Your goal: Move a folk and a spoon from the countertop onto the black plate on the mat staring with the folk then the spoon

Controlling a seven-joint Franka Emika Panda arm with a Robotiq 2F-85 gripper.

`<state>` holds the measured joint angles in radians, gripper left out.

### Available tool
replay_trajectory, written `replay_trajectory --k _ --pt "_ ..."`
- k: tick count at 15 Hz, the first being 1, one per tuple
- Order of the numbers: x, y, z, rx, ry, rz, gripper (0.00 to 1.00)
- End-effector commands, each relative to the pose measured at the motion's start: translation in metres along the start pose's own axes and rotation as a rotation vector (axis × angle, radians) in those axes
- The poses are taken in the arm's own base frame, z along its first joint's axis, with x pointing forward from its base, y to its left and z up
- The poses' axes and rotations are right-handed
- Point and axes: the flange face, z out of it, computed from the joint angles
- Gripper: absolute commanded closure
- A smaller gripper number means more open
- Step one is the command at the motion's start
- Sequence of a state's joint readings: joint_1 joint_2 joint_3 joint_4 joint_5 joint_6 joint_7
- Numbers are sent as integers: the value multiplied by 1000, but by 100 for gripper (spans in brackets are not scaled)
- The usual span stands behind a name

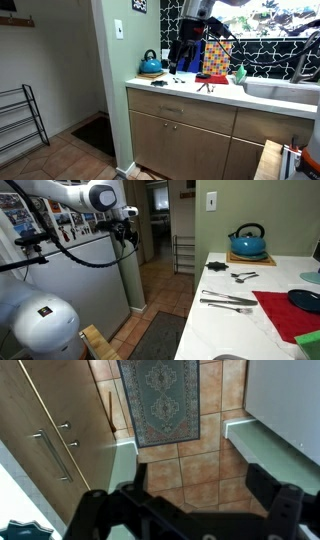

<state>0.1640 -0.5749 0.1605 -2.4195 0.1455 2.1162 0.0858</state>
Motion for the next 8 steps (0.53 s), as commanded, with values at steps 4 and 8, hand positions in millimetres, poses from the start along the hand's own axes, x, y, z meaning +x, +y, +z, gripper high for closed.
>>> replay_trajectory --k 4,8 --pt "21 89 2 -57 96 346 0" --pt "18 142 6 -151 126 541 0"
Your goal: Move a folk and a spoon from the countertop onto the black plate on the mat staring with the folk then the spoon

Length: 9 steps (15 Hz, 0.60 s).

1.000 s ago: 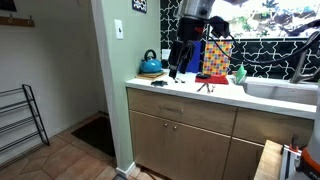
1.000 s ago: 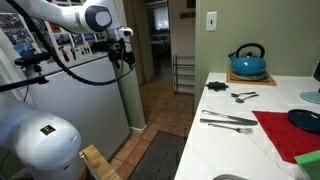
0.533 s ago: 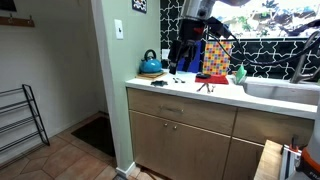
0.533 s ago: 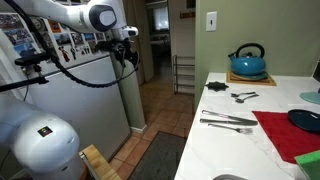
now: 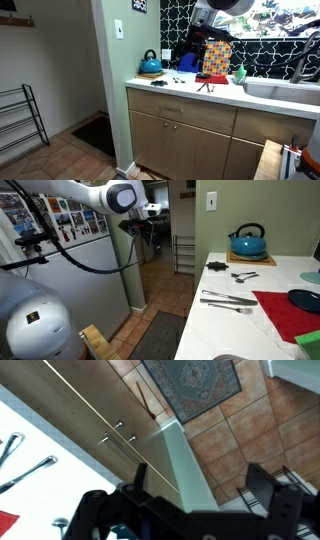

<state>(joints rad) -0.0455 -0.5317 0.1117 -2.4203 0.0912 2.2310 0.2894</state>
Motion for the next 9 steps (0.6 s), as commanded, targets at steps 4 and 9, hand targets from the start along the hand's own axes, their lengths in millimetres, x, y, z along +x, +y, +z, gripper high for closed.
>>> replay_trajectory --k 4,9 --pt "18 74 5 -204 88 290 0" --pt "14 130 -1 -286 105 554 0"
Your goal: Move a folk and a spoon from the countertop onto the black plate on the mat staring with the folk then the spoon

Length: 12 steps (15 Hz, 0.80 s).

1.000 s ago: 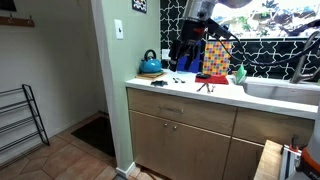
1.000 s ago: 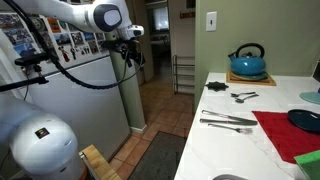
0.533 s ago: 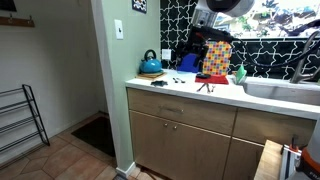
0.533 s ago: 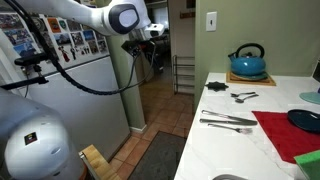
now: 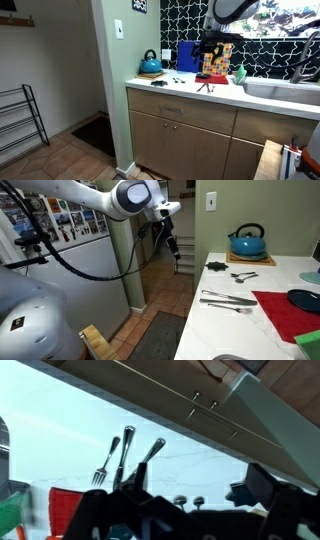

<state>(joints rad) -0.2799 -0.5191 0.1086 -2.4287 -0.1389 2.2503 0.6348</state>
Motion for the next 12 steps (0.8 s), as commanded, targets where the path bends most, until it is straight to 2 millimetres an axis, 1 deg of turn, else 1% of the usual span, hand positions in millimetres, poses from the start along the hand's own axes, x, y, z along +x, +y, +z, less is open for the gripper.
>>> replay_trajectory --k 1,5,8,9,10,11,12 --pt "2 40 7 -63 5 172 0" --pt "9 80 21 -133 58 272 0" --pt "11 101 39 -210 84 288 0" --pt "13 105 48 -228 123 266 0" --pt "18 96 33 -201 76 267 0" --pt "18 99 37 -208 79 269 0" --pt "18 99 37 -206 80 268 0"
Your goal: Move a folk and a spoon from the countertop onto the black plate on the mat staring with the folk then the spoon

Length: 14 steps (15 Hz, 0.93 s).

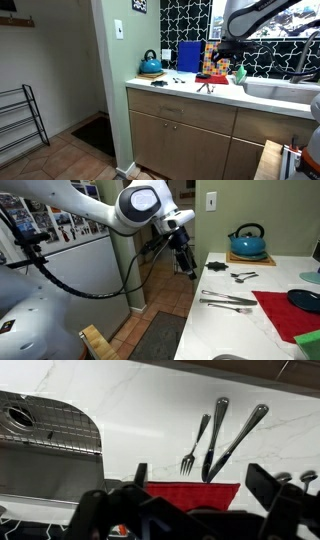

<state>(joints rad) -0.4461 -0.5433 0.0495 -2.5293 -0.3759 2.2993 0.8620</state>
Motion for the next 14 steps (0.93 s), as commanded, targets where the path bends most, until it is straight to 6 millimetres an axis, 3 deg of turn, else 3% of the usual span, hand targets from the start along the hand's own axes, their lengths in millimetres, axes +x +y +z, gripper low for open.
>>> replay_trajectory --k 1,6,14 --pt "1 -1 -3 3 2 -2 0" --pt "2 -3 -6 7 6 -5 0" --pt "24 21 61 -31 -77 64 0"
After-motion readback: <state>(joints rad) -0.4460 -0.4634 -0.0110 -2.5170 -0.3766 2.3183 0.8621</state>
